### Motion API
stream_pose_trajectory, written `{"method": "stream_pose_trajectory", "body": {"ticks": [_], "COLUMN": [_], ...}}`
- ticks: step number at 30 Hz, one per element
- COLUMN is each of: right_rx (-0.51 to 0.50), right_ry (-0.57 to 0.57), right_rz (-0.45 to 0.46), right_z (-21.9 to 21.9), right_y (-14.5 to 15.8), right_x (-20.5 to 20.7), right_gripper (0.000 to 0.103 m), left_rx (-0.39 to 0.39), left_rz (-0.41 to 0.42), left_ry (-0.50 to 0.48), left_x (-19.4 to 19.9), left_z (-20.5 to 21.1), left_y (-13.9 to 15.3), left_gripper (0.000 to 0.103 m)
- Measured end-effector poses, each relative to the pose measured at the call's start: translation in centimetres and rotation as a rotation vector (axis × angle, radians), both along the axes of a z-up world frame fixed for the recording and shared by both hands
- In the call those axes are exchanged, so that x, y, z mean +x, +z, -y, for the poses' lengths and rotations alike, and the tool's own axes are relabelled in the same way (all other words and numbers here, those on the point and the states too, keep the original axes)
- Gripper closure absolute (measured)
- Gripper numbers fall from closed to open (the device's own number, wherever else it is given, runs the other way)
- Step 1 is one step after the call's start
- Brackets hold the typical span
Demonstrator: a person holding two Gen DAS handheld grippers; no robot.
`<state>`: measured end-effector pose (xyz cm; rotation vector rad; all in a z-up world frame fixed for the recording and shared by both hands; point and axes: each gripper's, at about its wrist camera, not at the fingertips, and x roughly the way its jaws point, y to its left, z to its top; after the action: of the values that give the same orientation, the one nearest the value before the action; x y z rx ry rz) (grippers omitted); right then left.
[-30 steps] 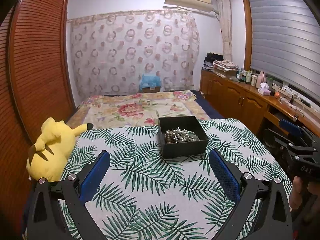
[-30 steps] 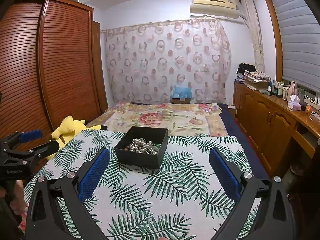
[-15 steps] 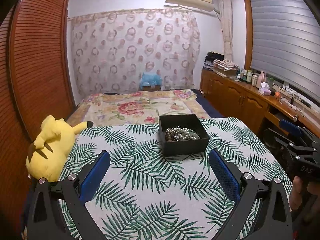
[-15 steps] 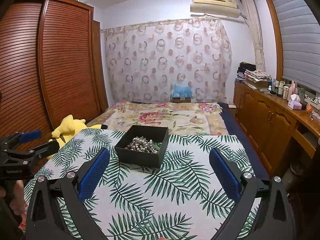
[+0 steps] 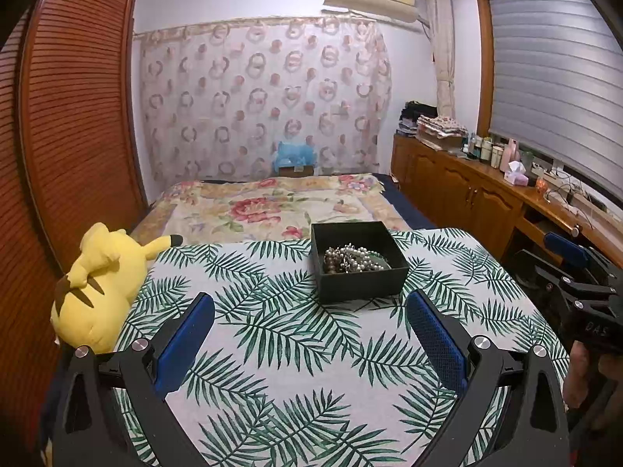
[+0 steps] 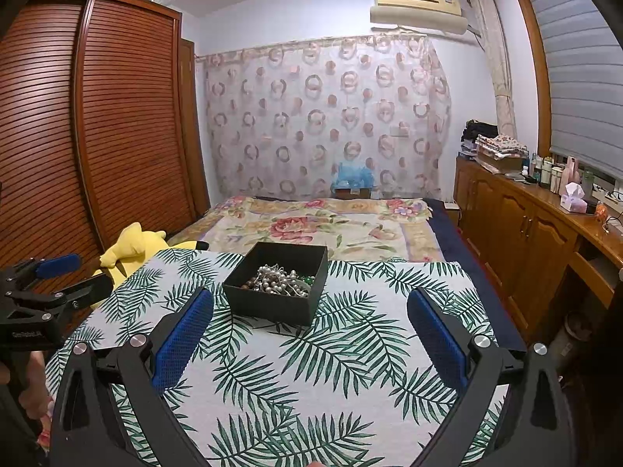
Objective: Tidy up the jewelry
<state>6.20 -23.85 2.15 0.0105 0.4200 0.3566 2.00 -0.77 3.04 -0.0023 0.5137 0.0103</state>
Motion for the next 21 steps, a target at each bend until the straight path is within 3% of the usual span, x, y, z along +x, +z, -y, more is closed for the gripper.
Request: {"method": "stream_pose_trajectory", "body": {"ticks": [21], "right_rx": [-0.003], "right_ry": [0.001], "right_rz": [0.003], "right_z": [-0.39], "right_y": [-0.51], "right_x": [-0.04], "right_gripper": [0.003], "left_rx": [-0.002], "left_rz": [0.003], "left_ry": [0.003], "left_x": [-0.23], "left_z": [-0.27], "left_y": [-0.28], "left_gripper": [0.008]}}
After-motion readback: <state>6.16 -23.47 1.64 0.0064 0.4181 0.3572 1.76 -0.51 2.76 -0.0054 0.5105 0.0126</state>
